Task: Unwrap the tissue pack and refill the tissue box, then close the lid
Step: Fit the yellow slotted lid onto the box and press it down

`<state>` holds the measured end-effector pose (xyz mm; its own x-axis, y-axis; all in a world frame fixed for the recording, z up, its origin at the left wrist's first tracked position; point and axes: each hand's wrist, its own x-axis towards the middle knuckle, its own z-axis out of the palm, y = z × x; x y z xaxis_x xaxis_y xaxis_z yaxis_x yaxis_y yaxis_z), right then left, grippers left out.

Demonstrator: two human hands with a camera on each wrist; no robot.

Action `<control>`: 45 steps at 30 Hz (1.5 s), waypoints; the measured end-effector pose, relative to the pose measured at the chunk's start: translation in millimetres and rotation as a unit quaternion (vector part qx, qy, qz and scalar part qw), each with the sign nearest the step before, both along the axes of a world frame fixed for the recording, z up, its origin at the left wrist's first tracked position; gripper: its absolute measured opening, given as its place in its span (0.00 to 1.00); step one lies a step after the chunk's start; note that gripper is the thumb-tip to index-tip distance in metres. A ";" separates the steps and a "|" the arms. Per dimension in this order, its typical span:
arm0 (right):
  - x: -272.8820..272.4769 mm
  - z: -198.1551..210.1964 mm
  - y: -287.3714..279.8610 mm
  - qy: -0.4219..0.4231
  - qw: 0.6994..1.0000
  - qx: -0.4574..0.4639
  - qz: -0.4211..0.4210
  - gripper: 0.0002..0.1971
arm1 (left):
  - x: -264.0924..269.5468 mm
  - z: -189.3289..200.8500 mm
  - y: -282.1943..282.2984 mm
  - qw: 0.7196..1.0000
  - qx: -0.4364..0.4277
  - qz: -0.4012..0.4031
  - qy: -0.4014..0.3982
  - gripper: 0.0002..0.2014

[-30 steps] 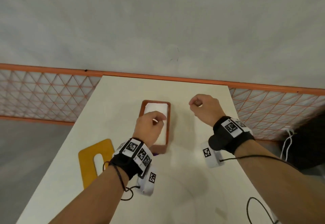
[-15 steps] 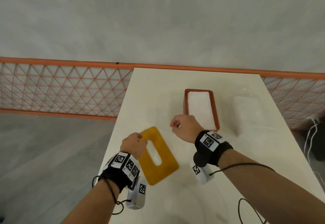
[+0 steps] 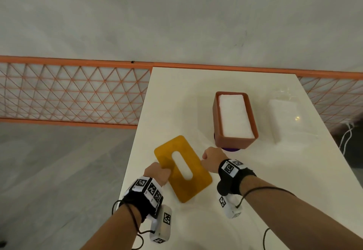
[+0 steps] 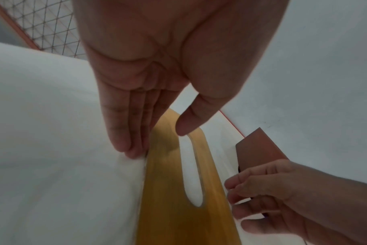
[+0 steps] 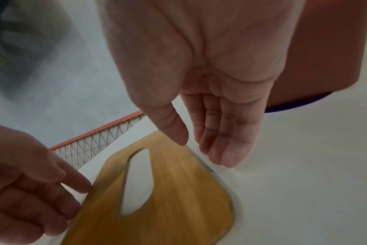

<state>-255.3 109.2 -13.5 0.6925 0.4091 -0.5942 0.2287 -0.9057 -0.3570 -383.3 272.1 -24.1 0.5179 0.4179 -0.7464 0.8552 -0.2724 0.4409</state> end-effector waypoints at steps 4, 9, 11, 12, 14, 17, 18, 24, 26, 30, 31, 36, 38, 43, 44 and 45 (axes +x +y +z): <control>-0.4 -5.2 0.0 0.013 0.999 0.033 -0.034 0.16 | 7.3 -1.7 -1.1 0.997 -0.021 0.055 -0.040 0.16; 0.7 -1.6 -3.7 0.059 0.994 0.081 -0.038 0.12 | 8.3 -8.6 1.5 0.987 -0.044 0.143 -0.064 0.14; 3.4 -0.2 -5.5 0.072 0.990 0.111 -0.040 0.11 | 7.0 -7.3 2.3 0.982 -0.057 0.164 -0.073 0.18; 4.8 2.6 -6.3 0.074 0.988 0.127 -0.044 0.10 | 6.4 -3.8 1.4 0.977 -0.071 0.182 -0.082 0.19; 8.5 8.5 -7.5 0.070 0.984 0.152 -0.053 0.10 | 6.2 2.3 0.3 0.961 -0.110 0.227 -0.109 0.19; 14.2 20.2 -9.9 0.058 0.977 0.194 -0.069 0.10 | 8.9 10.9 1.8 0.936 -0.159 0.267 -0.165 0.22; 16.6 24.0 -11.4 0.055 0.974 0.207 -0.072 0.11 | 10.1 14.1 2.6 0.932 -0.161 0.266 -0.184 0.23; 31.0 53.7 -28.2 0.021 0.959 0.271 -0.077 0.24 | 23.9 47.7 -2.8 0.913 -0.156 0.232 -0.296 0.25; 37.1 64.5 -37.8 0.004 0.952 0.290 -0.092 0.27 | 32.9 61.8 -10.0 0.906 -0.189 0.214 -0.314 0.25; 54.4 77.4 -62.2 -0.010 0.939 0.308 -0.155 0.28 | 59.3 78.0 -28.2 0.911 -0.222 0.145 -0.315 0.30; 60.2 78.9 -68.9 -0.017 0.937 0.307 -0.165 0.27 | 68.4 79.0 -33.0 0.914 -0.215 0.133 -0.316 0.30; 93.2 81.0 -97.3 -0.023 0.926 0.321 -0.199 0.26 | 117.2 73.4 -51.6 0.922 -0.174 0.119 -0.324 0.23; 106.1 80.2 -104.8 -0.023 0.923 0.322 -0.208 0.24 | 133.9 71.2 -58.2 0.928 -0.163 0.113 -0.316 0.22; 137.3 70.1 -112.2 0.000 0.925 0.310 -0.218 0.24 | 167.3 63.0 -70.4 0.939 -0.163 0.096 -0.288 0.23; 141.9 68.2 -112.6 0.004 0.925 0.309 -0.221 0.24 | 172.0 60.3 -71.2 0.940 -0.164 0.094 -0.283 0.23; 145.9 66.8 -113.2 0.007 0.925 0.309 -0.223 0.24 | 175.8 59.0 -71.7 0.941 -0.166 0.093 -0.278 0.23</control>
<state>-109.5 -4.1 53.4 0.8683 0.3492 -0.3522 -0.1260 -0.5315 -0.8376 -207.5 200.4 34.9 0.8085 0.3307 -0.4868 0.4860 0.0913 0.8692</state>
